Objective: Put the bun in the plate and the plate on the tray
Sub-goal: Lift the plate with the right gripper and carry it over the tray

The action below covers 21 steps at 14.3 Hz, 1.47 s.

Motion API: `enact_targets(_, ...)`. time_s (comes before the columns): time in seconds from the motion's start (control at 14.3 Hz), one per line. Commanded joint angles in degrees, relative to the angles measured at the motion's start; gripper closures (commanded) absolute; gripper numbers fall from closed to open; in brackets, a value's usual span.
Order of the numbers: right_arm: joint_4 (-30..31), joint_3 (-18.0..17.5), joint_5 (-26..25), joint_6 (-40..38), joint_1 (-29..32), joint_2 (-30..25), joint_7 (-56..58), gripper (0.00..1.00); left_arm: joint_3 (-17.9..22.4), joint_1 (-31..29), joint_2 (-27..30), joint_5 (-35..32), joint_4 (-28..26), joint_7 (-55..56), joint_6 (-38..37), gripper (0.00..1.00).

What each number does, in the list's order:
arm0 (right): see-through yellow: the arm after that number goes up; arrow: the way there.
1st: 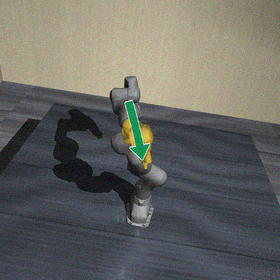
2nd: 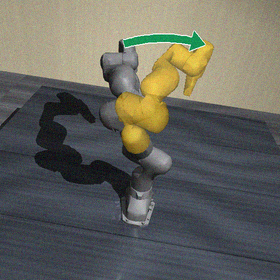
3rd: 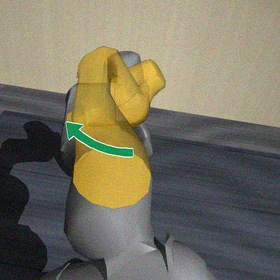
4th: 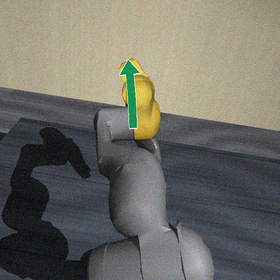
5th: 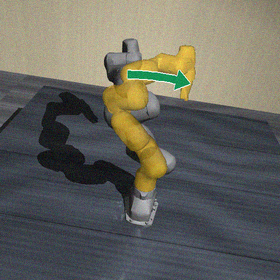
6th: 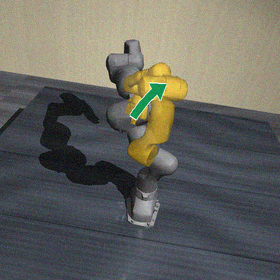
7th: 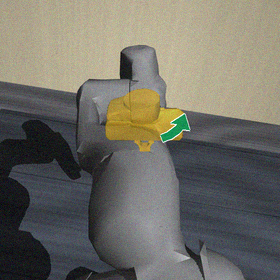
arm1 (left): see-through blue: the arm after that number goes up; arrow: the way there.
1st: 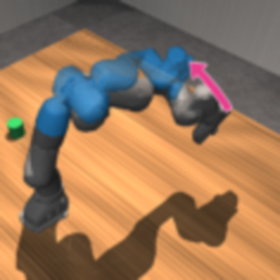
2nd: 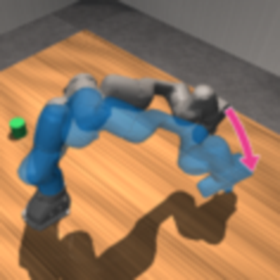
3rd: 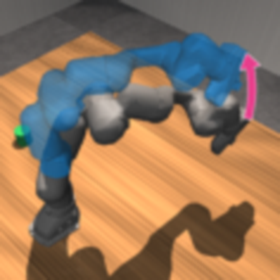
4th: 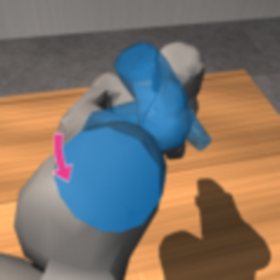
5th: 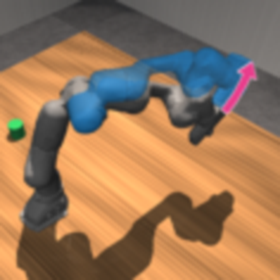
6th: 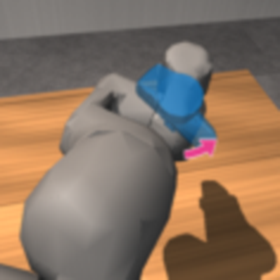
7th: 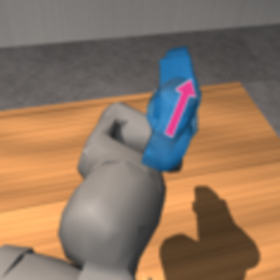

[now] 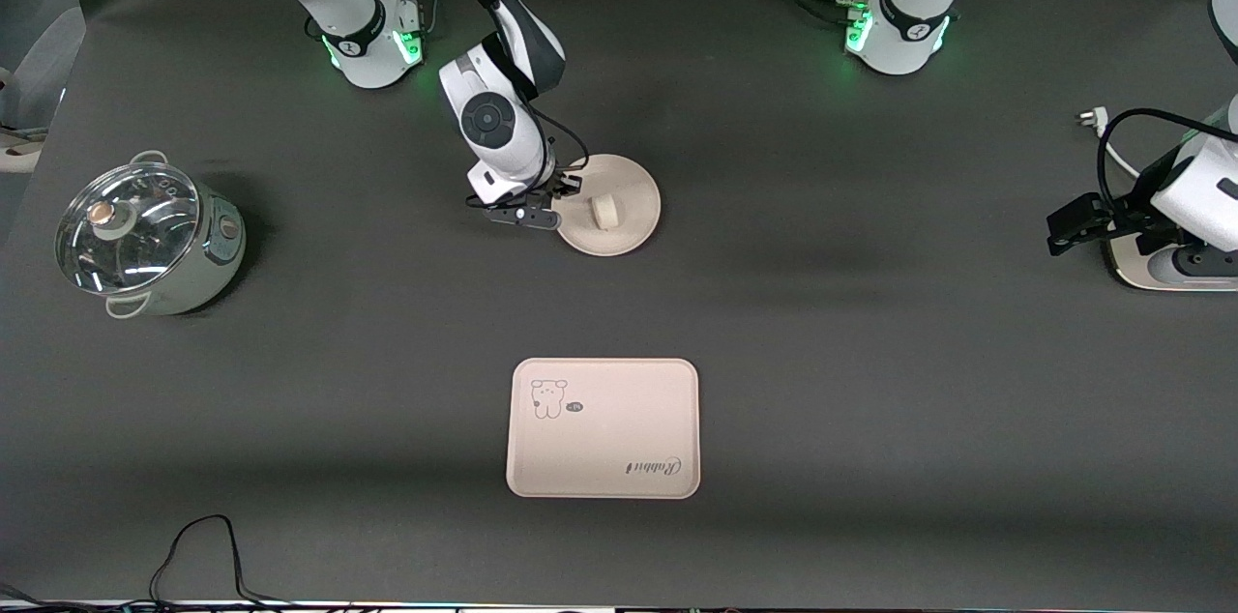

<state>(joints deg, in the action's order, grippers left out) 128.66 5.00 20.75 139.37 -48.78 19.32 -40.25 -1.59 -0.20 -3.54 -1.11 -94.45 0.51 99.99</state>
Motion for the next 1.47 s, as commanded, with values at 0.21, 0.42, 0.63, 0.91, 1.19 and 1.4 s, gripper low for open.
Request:
enact_targets(0.21, -4.4, 4.4, 1.0, -10.5, 0.0, -2.3, 2.8, 1.0, 0.1, 0.2, 1.6, 0.4, -1.8, 0.9, 1.6, 0.0)
enact_targets(0.42, -6.0, 6.2, 1.0, -13.8, 0.0, -3.4, 2.7, 1.0, 0.1, 0.3, 1.6, 0.4, -1.8, 0.9, 1.9, 0.0)
enact_targets(0.63, -9.9, 9.0, 1.0, -19.4, 0.0, -4.0, 2.8, 1.0, 0.1, 0.5, 1.6, 0.4, -1.7, 0.9, 2.1, 0.0)
enact_targets(0.91, -16.0, 12.4, 0.5, -25.5, 0.0, -3.9, 2.9, 1.0, 0.1, 0.5, 1.6, 0.4, -1.7, 0.9, 2.1, 0.0)
enact_targets(1.19, -22.0, 12.7, 0.4, -25.7, 0.7, -1.3, 3.0, 1.0, 0.0, 0.5, 1.6, 0.4, -1.6, 0.9, 2.1, 0.0)
enact_targets(1.4, -28.7, 12.8, 0.4, -25.8, 1.7, 2.4, 2.9, 1.0, 0.0, 0.5, 1.6, 0.4, -1.6, 0.9, 2.1, 0.0)
